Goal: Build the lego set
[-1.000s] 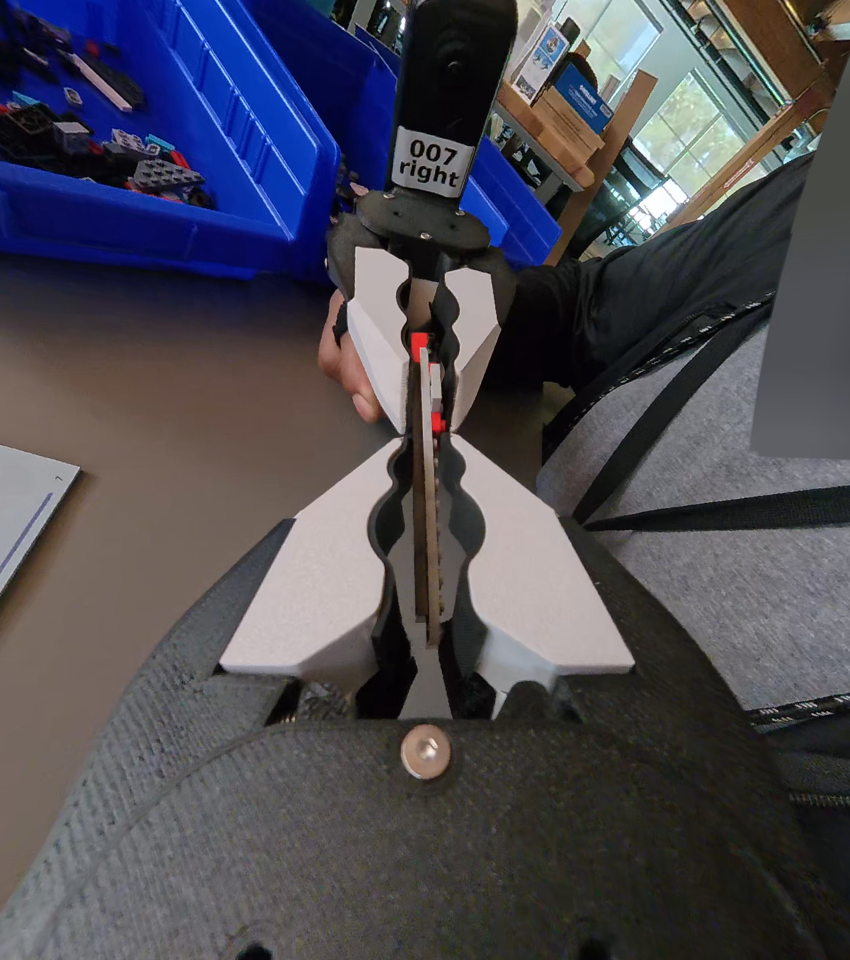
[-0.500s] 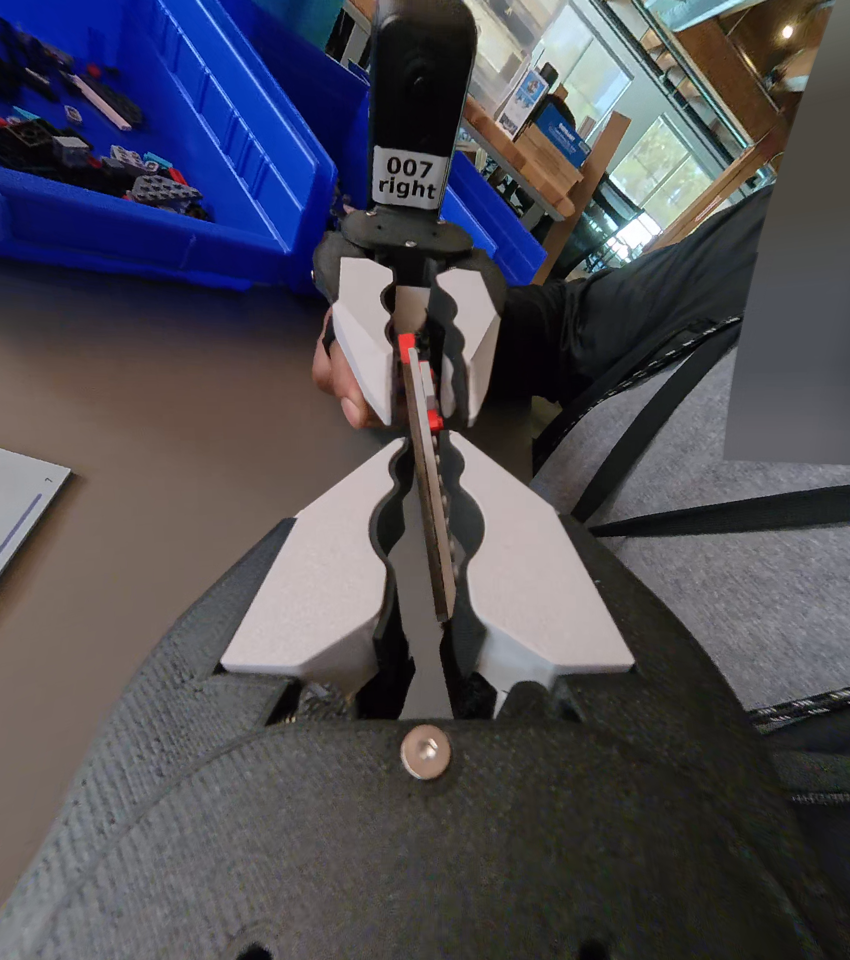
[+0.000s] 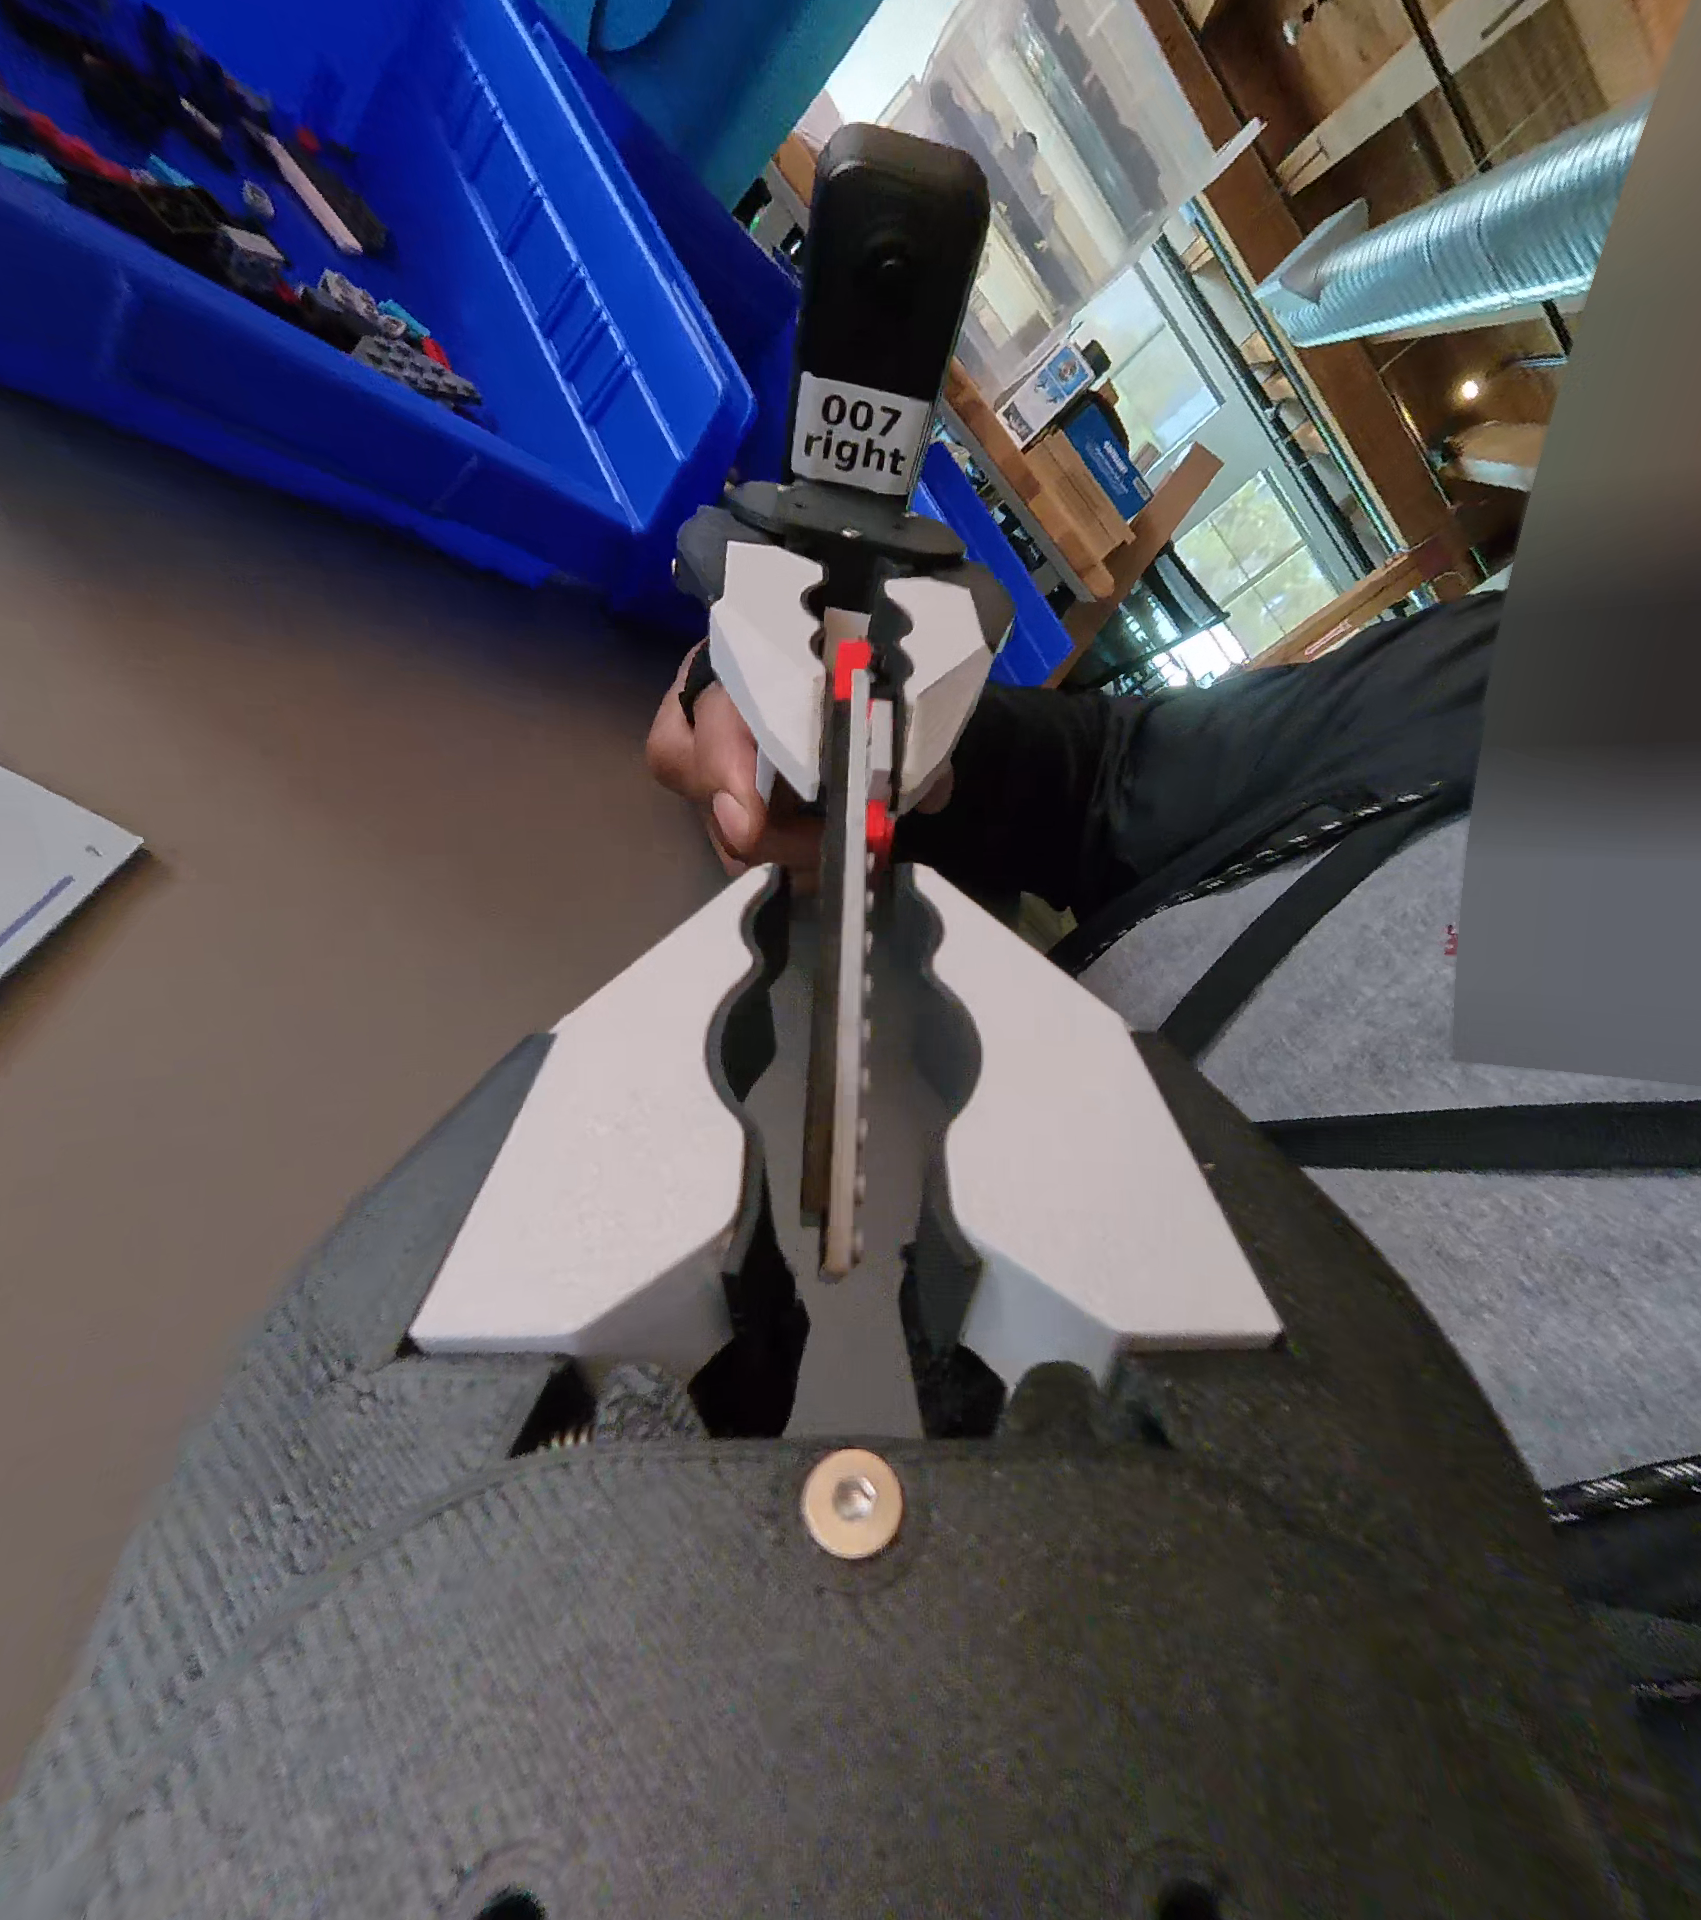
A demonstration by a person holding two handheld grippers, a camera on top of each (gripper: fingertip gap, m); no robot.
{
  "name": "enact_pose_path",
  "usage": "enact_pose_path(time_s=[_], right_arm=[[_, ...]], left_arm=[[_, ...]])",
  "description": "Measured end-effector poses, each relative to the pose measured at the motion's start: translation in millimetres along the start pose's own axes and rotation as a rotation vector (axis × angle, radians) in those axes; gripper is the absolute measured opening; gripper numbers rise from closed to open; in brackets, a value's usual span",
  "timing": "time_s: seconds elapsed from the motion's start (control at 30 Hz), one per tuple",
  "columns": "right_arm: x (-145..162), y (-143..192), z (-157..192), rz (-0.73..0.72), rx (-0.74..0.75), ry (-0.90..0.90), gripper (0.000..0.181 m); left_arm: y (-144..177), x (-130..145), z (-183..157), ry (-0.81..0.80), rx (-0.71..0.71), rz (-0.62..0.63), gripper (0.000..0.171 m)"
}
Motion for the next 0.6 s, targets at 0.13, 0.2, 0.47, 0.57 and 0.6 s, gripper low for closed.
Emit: enact_pose_path(time_s=[0.13, 0.2, 0.47, 0.57, 0.6], right_arm=[[1.0, -1.1, 0.2, -0.02, -0.011, -0.023, 0.014], [0.6, -0.8, 0.4, -0.027, -0.007, -0.021, 0.013], [2.1, -4.1, 3.3, -0.026, 0.003, 0.005, 0.013], [2.5, -4.5, 3.9, -0.029, 0.0, 0.001, 0.013], [2.8, -4.5, 4.0, -0.03, -0.003, -0.003, 0.013]], left_arm=[[-2.6, 2.0, 1.6, 0.015, -0.011, 0.004, 0.023], [-2.8, 2.1, 1.8, 0.022, -0.008, -0.006, 0.022], [-4.1, 1.0, -2.8, 0.026, 0.023, -0.023, 0.014], [-5.0, 1.3, -3.6, 0.013, 0.019, -0.019, 0.012], [-5.0, 1.5, -3.7, 0.011, 0.017, -0.019, 0.012]])
Point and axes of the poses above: each gripper's, where its closed fingertips meet, y back along the fingers, x out of its underside, z = x × y across the jaws, the point moved 9 cm from there along y, back along the fingers, and after that the axes turned 1 degree about x, right-handed, at the moved point
